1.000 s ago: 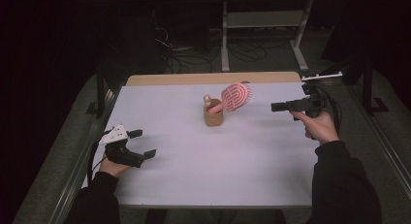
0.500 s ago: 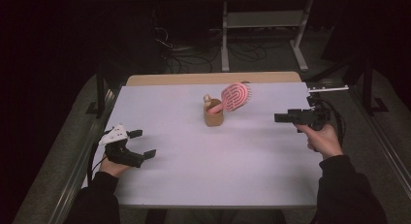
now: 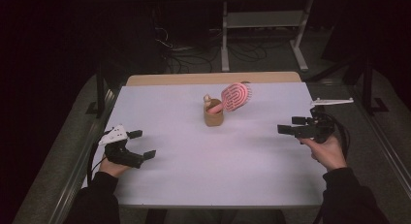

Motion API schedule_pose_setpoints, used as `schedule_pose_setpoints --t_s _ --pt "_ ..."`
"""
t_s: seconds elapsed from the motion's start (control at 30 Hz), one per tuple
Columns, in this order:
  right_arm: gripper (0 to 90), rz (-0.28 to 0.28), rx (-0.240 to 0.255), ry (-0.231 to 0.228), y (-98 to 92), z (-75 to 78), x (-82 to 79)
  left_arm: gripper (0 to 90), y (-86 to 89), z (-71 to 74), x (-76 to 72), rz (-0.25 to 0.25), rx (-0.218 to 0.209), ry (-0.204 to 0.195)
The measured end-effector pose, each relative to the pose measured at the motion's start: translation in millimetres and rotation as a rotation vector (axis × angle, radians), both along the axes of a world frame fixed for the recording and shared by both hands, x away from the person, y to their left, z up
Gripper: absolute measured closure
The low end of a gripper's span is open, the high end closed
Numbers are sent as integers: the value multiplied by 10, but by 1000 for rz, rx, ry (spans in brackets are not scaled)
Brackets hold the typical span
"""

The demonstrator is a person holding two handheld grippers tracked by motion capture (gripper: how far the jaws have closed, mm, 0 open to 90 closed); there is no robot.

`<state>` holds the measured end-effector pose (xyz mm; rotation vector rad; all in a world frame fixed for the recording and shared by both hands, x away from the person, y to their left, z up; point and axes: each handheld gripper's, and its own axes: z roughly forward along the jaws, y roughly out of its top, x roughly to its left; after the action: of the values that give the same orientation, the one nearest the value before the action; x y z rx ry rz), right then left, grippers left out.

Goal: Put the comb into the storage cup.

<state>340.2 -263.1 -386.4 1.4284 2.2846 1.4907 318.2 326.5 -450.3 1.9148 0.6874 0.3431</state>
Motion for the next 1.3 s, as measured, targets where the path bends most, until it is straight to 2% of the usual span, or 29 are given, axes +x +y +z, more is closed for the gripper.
schedule_pose_setpoints --t_s 0.23,0.4,0.43,0.5,0.7,0.97,1.0,1.3 --pt "14 4 -25 -10 -8 -121 -117 0 2 0 -1 1 0 0" --pt "11 -8 -26 -25 -31 -163 -170 0 1 -1 -3 1 3 2" --pt "10 -18 -51 -47 -38 -177 -209 0 1 0 -10 0 2 3" --pt "10 -20 -66 -65 -44 -194 -246 0 6 -2 -22 4 -7 2" --pt "5 -23 -101 -72 -53 -279 -331 0 23 -5 -34 9 -15 5" --pt "0 -43 -123 -80 -81 -380 -405 0 32 -12 -58 15 -23 11" --pt "0 -51 -140 -93 -88 -406 -440 0 34 -14 -65 16 -25 12" --pt "0 -86 -159 -131 -117 -512 -568 0 67 -11 -119 24 -47 8"
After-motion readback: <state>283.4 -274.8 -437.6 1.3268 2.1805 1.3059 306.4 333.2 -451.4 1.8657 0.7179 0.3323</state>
